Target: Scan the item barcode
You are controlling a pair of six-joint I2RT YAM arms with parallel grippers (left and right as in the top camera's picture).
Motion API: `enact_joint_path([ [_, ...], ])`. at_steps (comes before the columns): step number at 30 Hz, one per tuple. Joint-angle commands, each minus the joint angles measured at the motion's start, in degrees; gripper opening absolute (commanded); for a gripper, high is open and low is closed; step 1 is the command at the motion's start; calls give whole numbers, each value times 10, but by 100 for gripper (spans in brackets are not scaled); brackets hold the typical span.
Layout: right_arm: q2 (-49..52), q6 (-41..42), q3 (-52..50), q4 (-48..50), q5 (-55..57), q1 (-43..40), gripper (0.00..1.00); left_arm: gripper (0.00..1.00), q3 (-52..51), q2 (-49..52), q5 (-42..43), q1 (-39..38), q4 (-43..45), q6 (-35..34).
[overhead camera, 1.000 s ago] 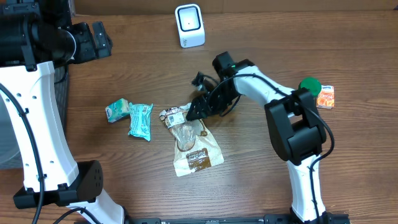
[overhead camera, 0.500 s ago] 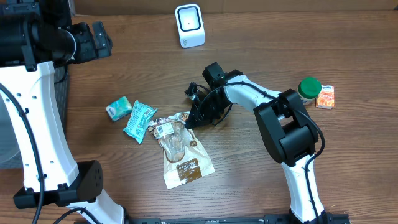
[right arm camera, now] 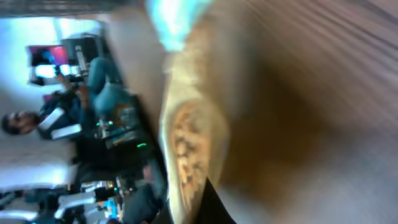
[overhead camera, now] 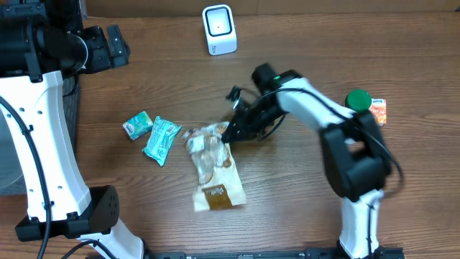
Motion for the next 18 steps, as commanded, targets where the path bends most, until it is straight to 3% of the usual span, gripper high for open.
enact_joint_path([
  [1, -105, -96, 4, -36, -81, -12, 4, 100, 5, 2, -4, -4, -1, 10],
  [6, -175, -160, 4, -88, -136, -25, 4, 100, 5, 2, -4, -4, -1, 10],
  [18, -189, -181, 4, -112, -201, -43, 4, 100, 5, 2, -4, -4, -1, 10],
])
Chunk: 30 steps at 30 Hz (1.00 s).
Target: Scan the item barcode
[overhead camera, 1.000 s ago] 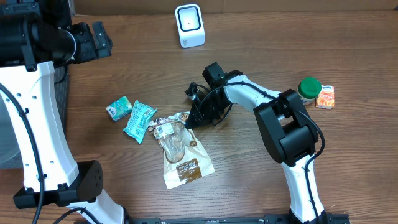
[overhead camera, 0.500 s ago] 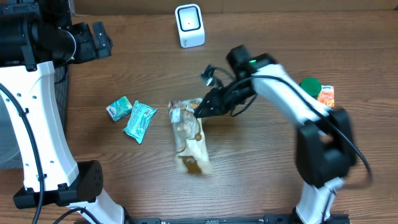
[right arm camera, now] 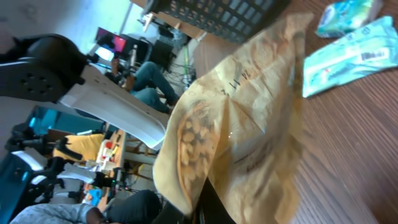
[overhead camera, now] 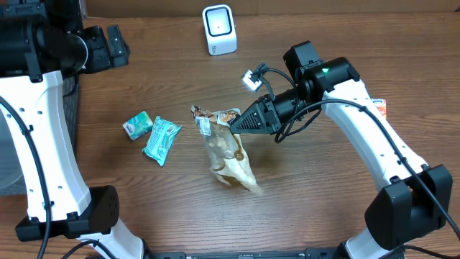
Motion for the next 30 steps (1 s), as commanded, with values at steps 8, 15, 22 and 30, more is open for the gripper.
enact_joint_path([
  [8, -4, -40, 4, -12, -138, -60, 4, 100, 5, 2, -4, -4, -1, 10],
  [15, -1, -36, 4, -29, -46, -61, 4, 100, 5, 2, -4, -4, -1, 10],
  [22, 25, 95, 3, -12, 141, -36, 4, 100, 5, 2, -4, -4, -1, 10],
  [30, 35, 294, 2, 35, 444, 21, 4, 100, 5, 2, -4, -4, -1, 10],
])
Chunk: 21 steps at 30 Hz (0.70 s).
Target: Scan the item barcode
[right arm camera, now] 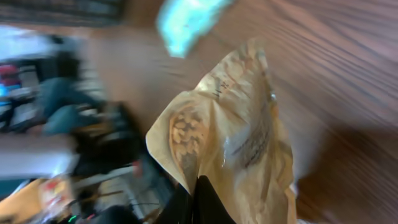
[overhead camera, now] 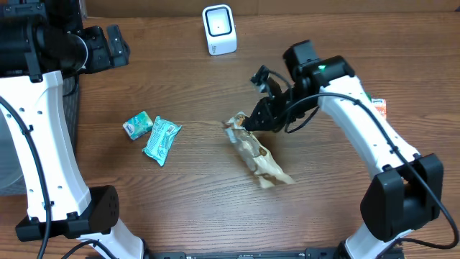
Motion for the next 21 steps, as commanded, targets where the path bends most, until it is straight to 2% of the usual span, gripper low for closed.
enact_joint_path([
  [1, 7, 101, 2, 6, 161, 29, 4, 99, 5, 2, -4, -4, -1, 10],
  [9, 56, 160, 0, 16, 281, 100, 4, 100, 5, 2, -4, -4, -1, 10],
  [14, 98, 180, 0, 20, 331, 116, 4, 99, 5, 2, -4, -4, -1, 10],
  [15, 107, 180, 0, 18, 332, 116, 7, 100, 5, 2, -4, -4, -1, 10],
  [16, 114, 180, 0, 14, 332, 116, 16, 99, 5, 2, -4, -4, -1, 10],
  [17, 119, 180, 0, 10, 332, 116, 31, 100, 5, 2, -4, -4, -1, 10],
  [18, 124, 180, 0, 7, 332, 116, 39, 100, 5, 2, -4, -4, -1, 10],
  [21, 131, 180, 0, 1, 333, 116, 51, 100, 5, 2, -4, -4, -1, 10],
])
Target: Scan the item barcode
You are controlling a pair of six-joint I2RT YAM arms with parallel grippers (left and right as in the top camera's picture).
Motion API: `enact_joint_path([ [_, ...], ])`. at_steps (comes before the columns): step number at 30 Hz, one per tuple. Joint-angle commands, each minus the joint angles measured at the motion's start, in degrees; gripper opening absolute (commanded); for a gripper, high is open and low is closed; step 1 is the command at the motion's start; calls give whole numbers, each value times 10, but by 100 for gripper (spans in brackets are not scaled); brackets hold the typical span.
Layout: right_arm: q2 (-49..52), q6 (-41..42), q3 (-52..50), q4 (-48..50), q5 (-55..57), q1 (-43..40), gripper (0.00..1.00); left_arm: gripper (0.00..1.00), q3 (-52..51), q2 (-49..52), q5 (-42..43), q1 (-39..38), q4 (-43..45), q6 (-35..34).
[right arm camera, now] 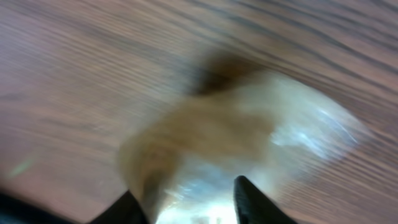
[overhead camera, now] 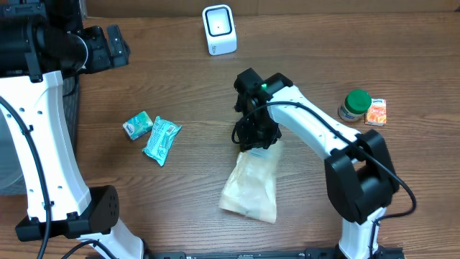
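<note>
The tan snack bag (overhead camera: 250,185) lies flat on the wooden table (overhead camera: 345,43) near the middle, its plain pale side up. My right gripper (overhead camera: 255,138) stands over the bag's far end. The right wrist view is blurred, but its dark fingers (right arm camera: 247,200) are spread, with the bag (right arm camera: 249,124) lying between and beyond them. The white barcode scanner (overhead camera: 219,29) stands at the far edge, well away from the bag. My left gripper (overhead camera: 115,43) hangs at the far left, holding nothing.
Two teal packets (overhead camera: 162,140) lie at the left. A green-lidded jar (overhead camera: 356,103) and an orange packet (overhead camera: 376,112) sit at the right. The left arm's white column (overhead camera: 43,144) stands along the left side.
The bag hung from my shut right gripper right of centre. Now it lies flat on the table, plain side up, and the gripper's fingers are spread over its far end.
My right gripper was down at the bag lying printed side up near the teal packets. Then it held the bag lifted by its top edge. Later it held the bag further right, hanging. Now the bag rests flipped on the table and the gripper is open.
</note>
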Motion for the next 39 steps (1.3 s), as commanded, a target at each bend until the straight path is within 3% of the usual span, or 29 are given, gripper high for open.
enact_joint_path([
  [1, 15, 4, 0, -4, 31, -4, 54, 100, 5, 2, -4, -4, -1, 10],
  [4, 16, 4, 0, -1, 32, -4, 60, 100, 5, 2, -4, -4, -1, 10],
  [14, -10, -7, 68, -63, 49, -14, 60, 100, 5, 2, -4, -4, -1, 10],
  [20, -113, -2, 145, -115, 47, -29, 62, 100, 5, 2, -4, -4, -1, 10],
  [27, -247, 38, 149, -197, 47, -74, 68, 99, 5, 2, -4, -4, -1, 10],
  [33, -269, 96, 93, -204, 45, -91, 69, 99, 5, 2, -4, -4, -1, 10],
  [39, -269, 143, -47, -143, 45, -91, 69, 100, 5, 2, -4, -4, -1, 10],
])
